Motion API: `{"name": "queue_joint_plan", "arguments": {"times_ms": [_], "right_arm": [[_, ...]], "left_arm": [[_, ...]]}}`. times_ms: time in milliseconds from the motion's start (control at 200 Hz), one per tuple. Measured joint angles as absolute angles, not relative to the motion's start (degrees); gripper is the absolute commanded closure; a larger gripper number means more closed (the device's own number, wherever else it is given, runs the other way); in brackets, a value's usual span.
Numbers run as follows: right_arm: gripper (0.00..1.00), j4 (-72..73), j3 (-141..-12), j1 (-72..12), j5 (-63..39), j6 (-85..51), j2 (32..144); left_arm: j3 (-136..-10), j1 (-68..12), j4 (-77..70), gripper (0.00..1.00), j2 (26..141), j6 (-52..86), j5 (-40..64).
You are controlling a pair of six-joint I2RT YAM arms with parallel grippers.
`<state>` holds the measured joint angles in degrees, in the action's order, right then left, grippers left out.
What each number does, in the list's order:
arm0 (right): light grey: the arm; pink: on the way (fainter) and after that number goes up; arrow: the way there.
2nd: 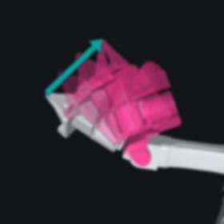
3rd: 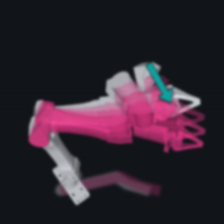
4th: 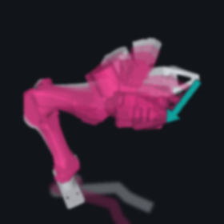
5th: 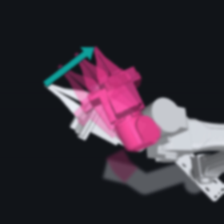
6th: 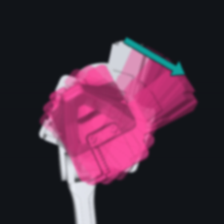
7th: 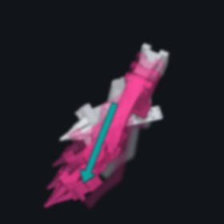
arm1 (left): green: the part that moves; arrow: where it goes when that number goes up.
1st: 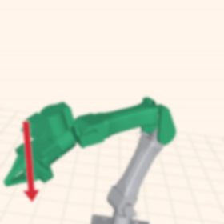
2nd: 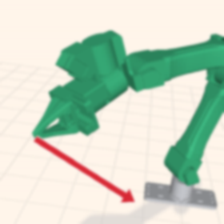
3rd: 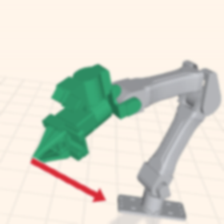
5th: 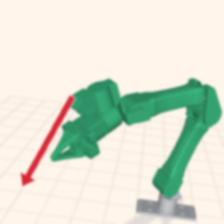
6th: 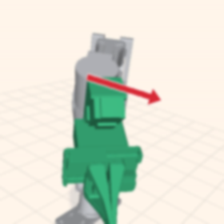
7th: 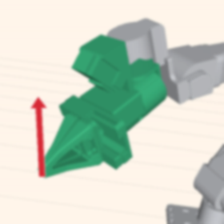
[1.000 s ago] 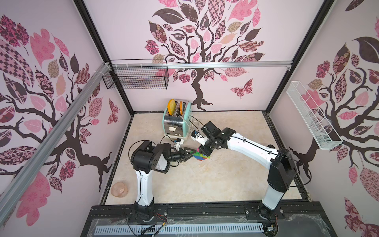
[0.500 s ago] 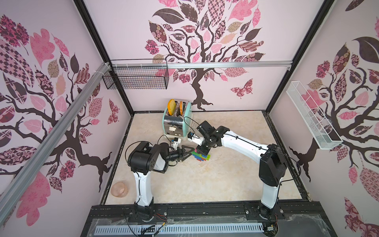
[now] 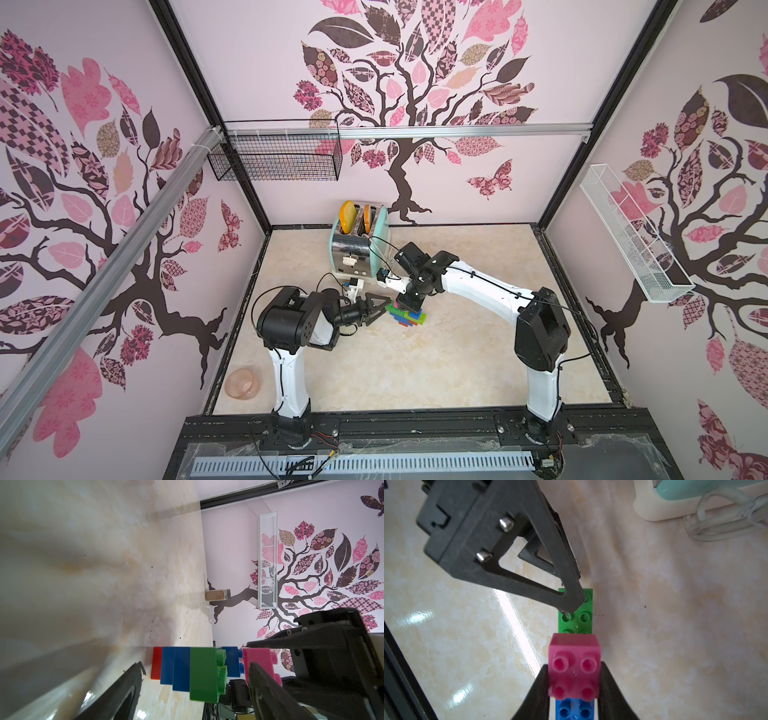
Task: Assemble a heart with lego
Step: Assemble the lego brick with the lego brick.
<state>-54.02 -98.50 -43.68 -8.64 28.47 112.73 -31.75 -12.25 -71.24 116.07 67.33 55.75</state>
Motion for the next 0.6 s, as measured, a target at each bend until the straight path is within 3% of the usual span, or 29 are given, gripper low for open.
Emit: {"name": "queue_joint_plan", "arguments": {"times_ms": [600], "right_arm": [[0.73,-56.75,-101.67,-44.36,-7.09,29.23,116.40]], "left_arm": [[-32.75,-12.64,-71.35,0.24,115.90,67.70,55.59]]}}
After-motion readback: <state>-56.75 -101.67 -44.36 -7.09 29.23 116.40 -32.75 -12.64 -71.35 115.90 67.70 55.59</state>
